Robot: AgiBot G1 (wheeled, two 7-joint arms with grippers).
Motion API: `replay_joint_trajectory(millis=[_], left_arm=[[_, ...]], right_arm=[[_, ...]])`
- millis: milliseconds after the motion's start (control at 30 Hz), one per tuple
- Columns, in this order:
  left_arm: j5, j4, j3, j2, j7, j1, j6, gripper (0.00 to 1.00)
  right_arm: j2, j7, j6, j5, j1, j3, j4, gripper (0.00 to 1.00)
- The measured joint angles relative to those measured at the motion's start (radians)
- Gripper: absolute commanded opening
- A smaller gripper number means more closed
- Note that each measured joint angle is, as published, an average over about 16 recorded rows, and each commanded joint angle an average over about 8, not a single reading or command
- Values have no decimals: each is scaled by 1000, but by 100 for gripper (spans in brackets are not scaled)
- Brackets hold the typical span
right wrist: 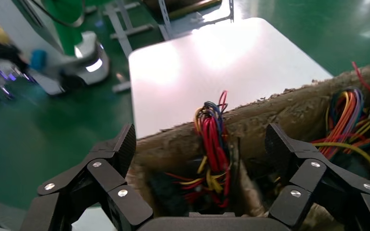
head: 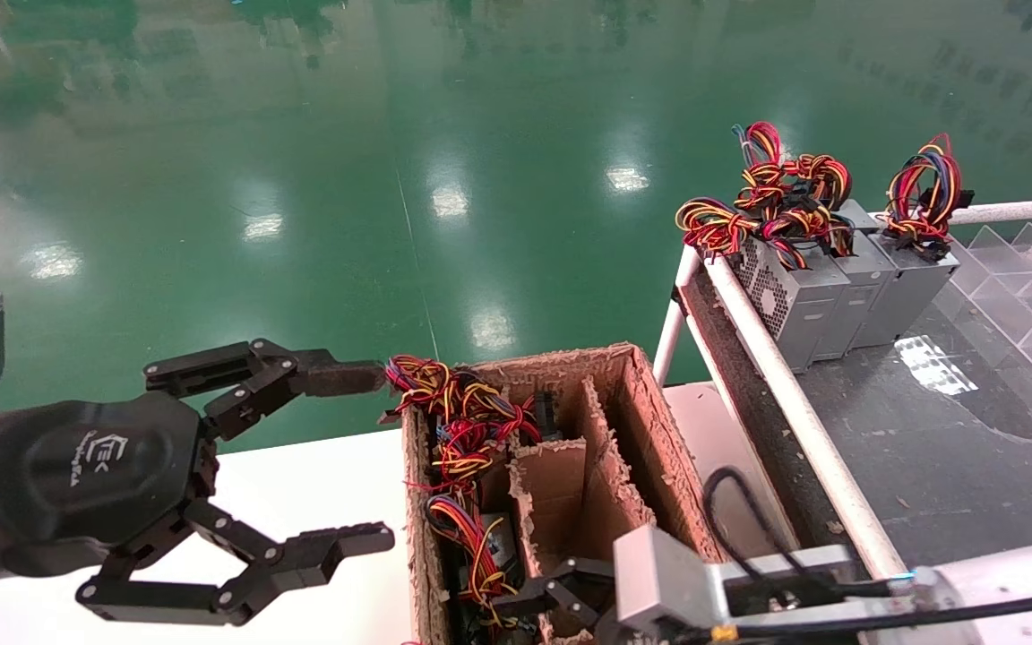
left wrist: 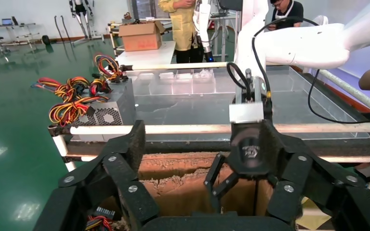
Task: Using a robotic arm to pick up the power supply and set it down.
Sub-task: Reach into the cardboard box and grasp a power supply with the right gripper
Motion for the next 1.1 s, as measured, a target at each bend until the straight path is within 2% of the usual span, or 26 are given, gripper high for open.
replay_joint_trajectory(millis=[233, 433, 1100], left_arm=[[0, 0, 0, 0, 0, 0, 0, 100], [0, 0, 0, 0, 0, 0, 0, 100], [0, 0, 0, 0, 0, 0, 0, 100]], right_arm=[[-20, -27, 69, -60, -24, -9, 45, 0], [-28, -37, 99, -79, -39, -11, 56, 0], [-46, -76, 109, -64, -49, -2, 24, 0]])
